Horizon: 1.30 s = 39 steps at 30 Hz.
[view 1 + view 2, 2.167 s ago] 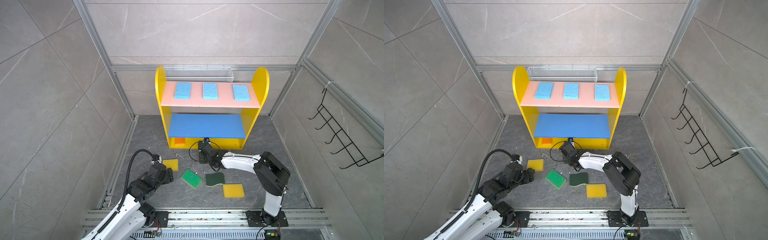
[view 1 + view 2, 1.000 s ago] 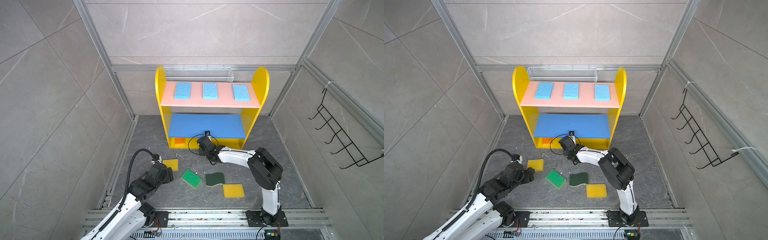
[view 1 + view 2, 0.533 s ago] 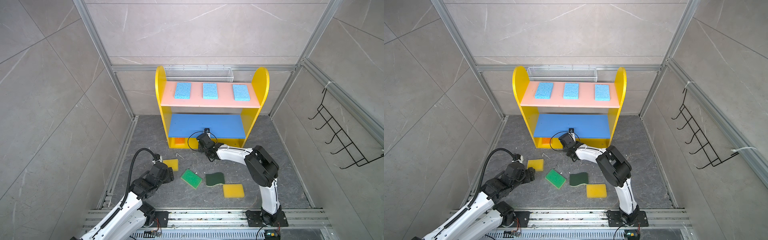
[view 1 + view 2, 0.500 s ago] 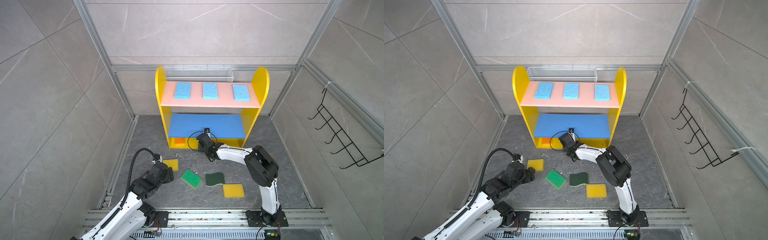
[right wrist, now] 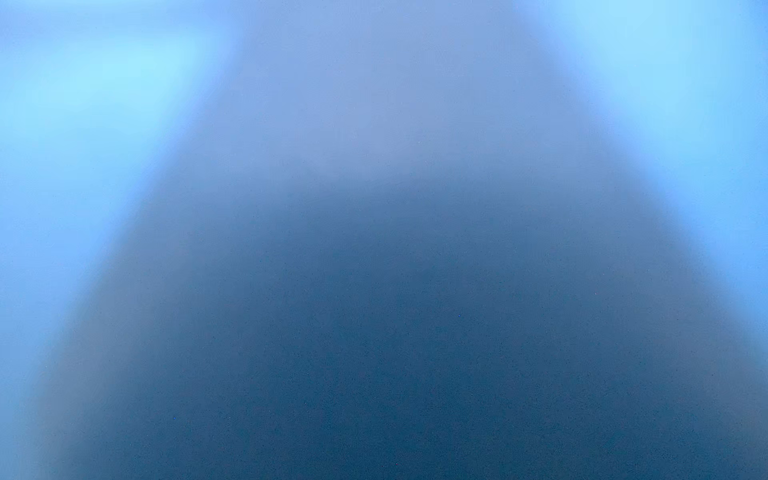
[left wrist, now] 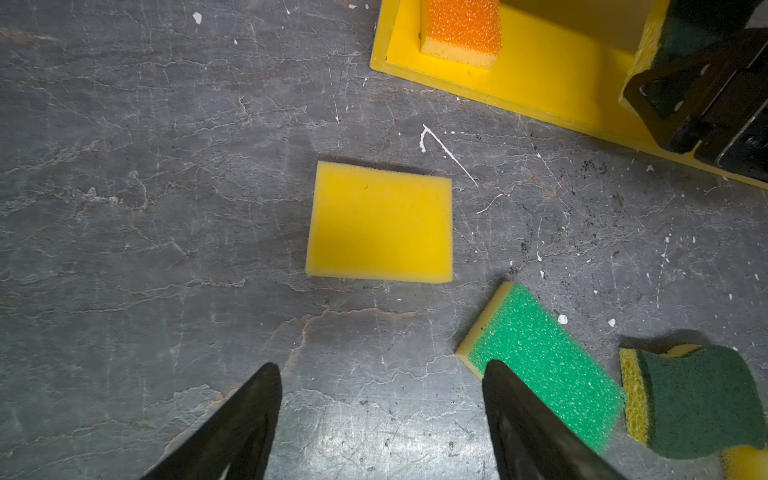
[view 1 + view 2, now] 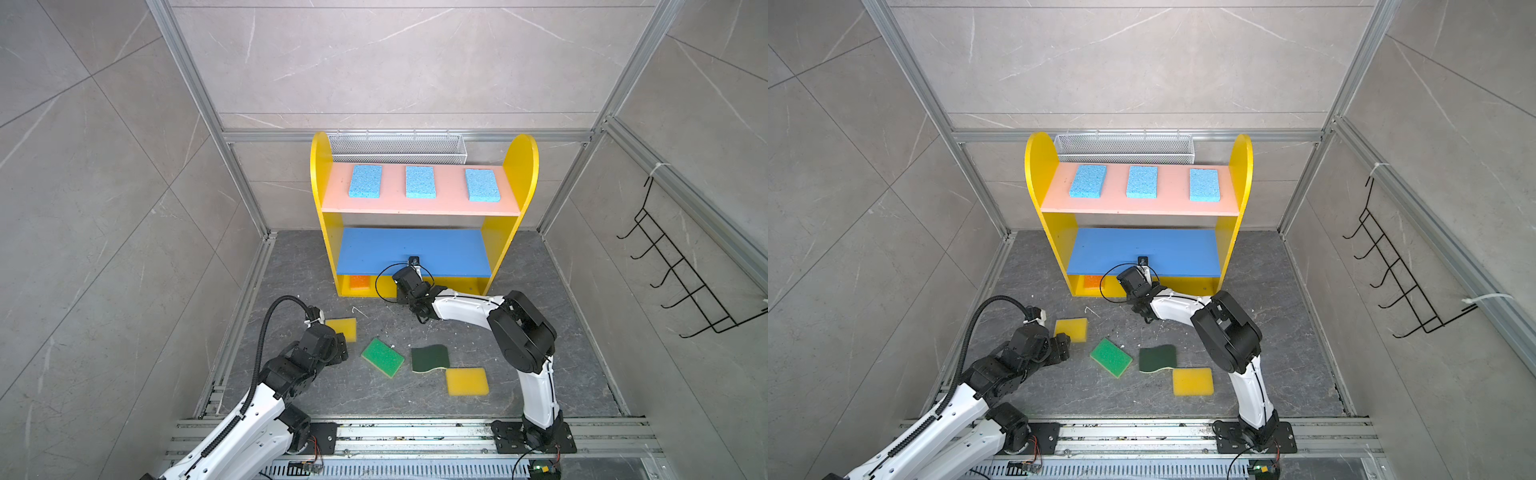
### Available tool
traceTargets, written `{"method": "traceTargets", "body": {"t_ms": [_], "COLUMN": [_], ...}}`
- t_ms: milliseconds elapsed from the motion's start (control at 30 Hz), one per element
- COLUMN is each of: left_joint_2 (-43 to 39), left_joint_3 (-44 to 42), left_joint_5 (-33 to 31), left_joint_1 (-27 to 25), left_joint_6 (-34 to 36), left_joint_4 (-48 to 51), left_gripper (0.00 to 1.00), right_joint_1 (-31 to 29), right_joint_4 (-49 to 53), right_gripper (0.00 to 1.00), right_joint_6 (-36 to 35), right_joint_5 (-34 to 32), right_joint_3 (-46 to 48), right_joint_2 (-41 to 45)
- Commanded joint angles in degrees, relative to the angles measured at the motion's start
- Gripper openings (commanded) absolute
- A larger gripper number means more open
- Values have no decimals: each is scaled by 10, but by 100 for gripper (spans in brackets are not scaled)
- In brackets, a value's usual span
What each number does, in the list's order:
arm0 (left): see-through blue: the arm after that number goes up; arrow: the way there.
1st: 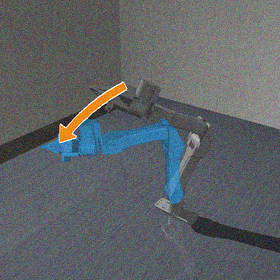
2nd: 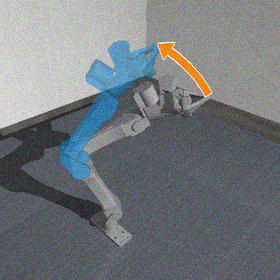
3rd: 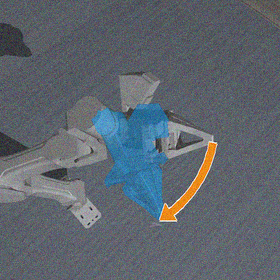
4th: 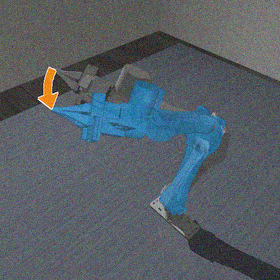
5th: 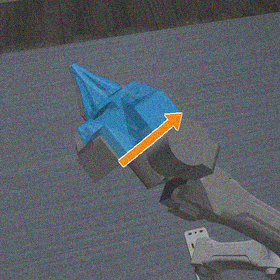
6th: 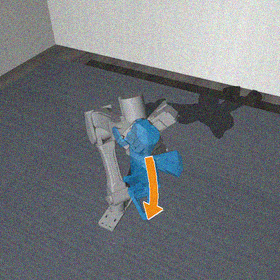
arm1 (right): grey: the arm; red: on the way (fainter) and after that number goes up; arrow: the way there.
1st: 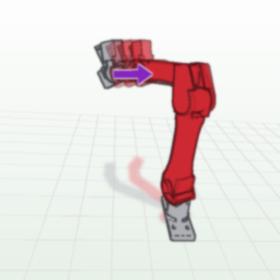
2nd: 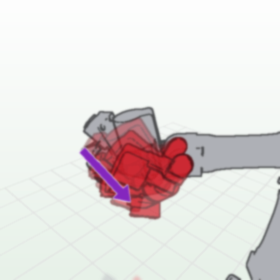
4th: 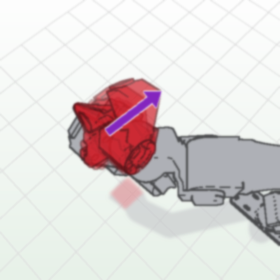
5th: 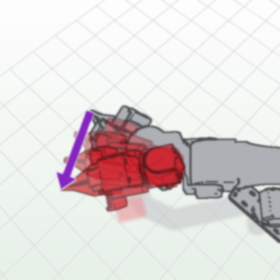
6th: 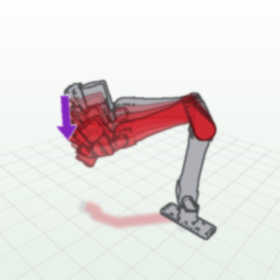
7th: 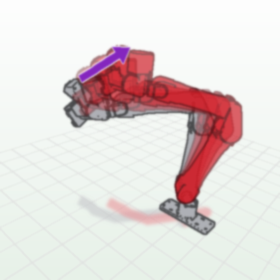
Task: Place and organize the cleaning sponges onto the shelf
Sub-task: 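Press the dark-green scrub sponge into the lower shelf with the right gripper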
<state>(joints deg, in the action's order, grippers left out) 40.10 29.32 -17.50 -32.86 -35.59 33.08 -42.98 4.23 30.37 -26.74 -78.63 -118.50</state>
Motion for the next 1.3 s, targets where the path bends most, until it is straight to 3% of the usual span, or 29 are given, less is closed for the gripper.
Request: {"method": "traceTargets", "body": {"t_ms": [0,1267], "left_joint_2": [-4,-26], "left_joint_3": [-4,20], "left_joint_5": [-11,-14], "left_joint_1": [-2,-2], "left_joint_6": [9,1], "left_joint_4": [-10,33], "left_gripper": [79,79], "right_joint_1": [3,11], "right_joint_4": [42,70], "right_gripper": [61,72], "right_joint_6": [-1,-5], "right_joint_5": [0,9], "right_joint_3": [21,0], "right_joint_2": [-18,-28]}}
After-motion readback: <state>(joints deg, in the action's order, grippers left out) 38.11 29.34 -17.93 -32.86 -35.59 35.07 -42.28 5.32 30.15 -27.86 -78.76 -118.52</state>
